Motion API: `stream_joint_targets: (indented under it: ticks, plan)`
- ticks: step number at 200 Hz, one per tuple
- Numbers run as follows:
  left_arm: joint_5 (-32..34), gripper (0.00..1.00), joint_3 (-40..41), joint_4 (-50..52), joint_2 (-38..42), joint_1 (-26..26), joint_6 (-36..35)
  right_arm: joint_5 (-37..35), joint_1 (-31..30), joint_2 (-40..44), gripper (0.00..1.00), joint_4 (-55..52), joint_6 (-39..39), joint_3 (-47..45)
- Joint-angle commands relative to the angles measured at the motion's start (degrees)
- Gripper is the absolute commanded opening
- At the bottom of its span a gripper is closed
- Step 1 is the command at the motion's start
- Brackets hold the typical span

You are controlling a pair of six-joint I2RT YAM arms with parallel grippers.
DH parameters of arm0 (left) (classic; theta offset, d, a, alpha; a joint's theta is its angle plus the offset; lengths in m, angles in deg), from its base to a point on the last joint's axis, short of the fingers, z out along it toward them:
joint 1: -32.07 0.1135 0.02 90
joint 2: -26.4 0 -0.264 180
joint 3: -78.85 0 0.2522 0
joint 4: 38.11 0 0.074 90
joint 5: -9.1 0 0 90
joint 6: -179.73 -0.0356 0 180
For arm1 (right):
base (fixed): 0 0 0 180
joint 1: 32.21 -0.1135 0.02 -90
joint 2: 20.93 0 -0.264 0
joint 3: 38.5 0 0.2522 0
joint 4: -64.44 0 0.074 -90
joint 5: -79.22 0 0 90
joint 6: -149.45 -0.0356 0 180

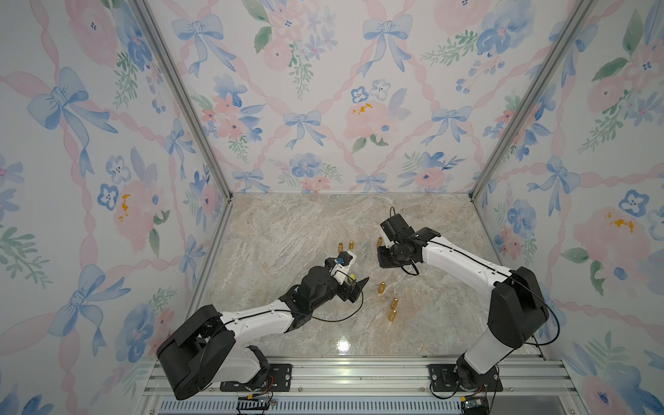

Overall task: Open the lipstick cap
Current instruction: Pick up the lipstick at the center of the board.

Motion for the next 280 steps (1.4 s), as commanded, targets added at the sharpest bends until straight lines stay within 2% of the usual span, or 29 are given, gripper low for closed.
stream_joint_targets:
  ticks: [1,30,69,100,120,194,249,280]
  plan:
    - [-2.5,0.98,0.9,0.4,1.0,0.4,-3.3,6.4,-1.3,2.1,0.23,-5.4,3.0,2.9]
    - [-8.2,0.91,0.9,0.4,0.5,1.6,-4.8,12.7,-2.0,3.6,0.23,-6.2,3.4,3.6]
    - [-12.6,0.74,-0.1,0.4,-1.1,2.8,-6.6,20.3,-2.1,5.3,0.23,-5.5,2.2,3.6]
    - [-13.1,0.60,-1.3,0.4,-2.9,3.4,-7.3,25.2,-2.1,6.5,0.23,-3.4,0.8,2.7]
    - [-13.7,0.57,-2.3,0.4,-4.0,3.6,-7.0,27.3,-2.2,6.9,0.23,-2.0,-0.1,2.0]
    - [-14.9,0.29,-4.2,-0.6,-6.3,3.8,-6.1,29.4,-2.4,6.3,0.22,0.3,-1.6,0.2]
    - [-15.8,0.28,-3.7,-1.6,-5.4,3.9,-5.3,29.2,-2.4,5.0,0.21,0.7,-1.3,0.0]
    - [-15.4,0.18,-3.9,-1.8,-5.0,3.9,-5.0,29.0,-2.4,4.8,0.21,0.5,-1.0,0.2]
